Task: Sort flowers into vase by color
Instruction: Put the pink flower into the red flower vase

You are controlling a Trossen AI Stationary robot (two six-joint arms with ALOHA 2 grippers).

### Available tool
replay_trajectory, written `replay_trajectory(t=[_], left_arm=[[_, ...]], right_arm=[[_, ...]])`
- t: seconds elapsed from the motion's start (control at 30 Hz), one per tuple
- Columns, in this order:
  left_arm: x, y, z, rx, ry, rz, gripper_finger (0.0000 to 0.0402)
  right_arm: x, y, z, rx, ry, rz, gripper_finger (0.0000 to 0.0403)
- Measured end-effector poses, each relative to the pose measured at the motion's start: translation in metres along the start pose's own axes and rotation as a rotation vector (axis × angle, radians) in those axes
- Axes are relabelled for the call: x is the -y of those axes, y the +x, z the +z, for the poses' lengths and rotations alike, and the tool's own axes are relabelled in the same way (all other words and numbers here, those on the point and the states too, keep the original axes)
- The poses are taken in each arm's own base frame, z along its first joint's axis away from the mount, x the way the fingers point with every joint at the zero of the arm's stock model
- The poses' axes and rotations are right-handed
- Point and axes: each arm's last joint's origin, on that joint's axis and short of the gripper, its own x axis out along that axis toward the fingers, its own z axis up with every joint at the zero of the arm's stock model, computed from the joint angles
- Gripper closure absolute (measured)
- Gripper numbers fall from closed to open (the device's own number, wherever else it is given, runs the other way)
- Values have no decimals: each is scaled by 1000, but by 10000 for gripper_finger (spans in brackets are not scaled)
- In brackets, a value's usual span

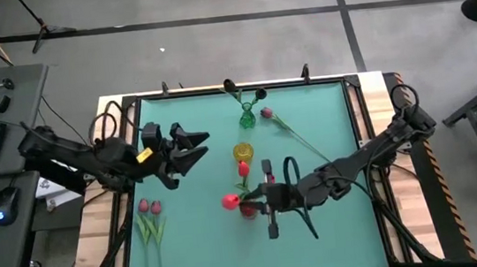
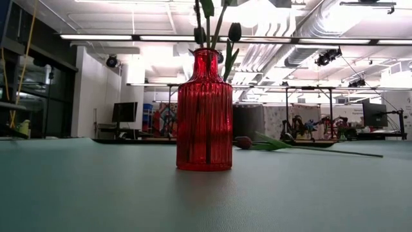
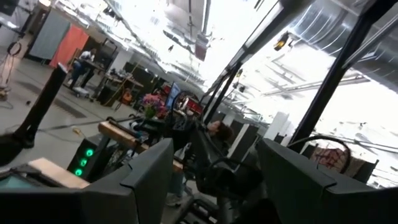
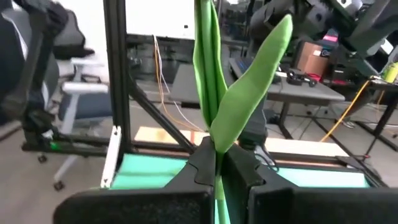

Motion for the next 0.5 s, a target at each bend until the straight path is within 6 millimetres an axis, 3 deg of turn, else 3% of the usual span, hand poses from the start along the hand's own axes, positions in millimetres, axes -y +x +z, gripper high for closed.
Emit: replay_trajectory(t=[0.33, 0.5], left_arm=[[2, -18, 30, 73, 42, -37, 177], [1, -21, 32, 60, 68, -32, 177]], right_arm=[[-1, -5, 12, 79, 106, 6, 403], [-1, -13, 15, 50, 96, -41, 403]])
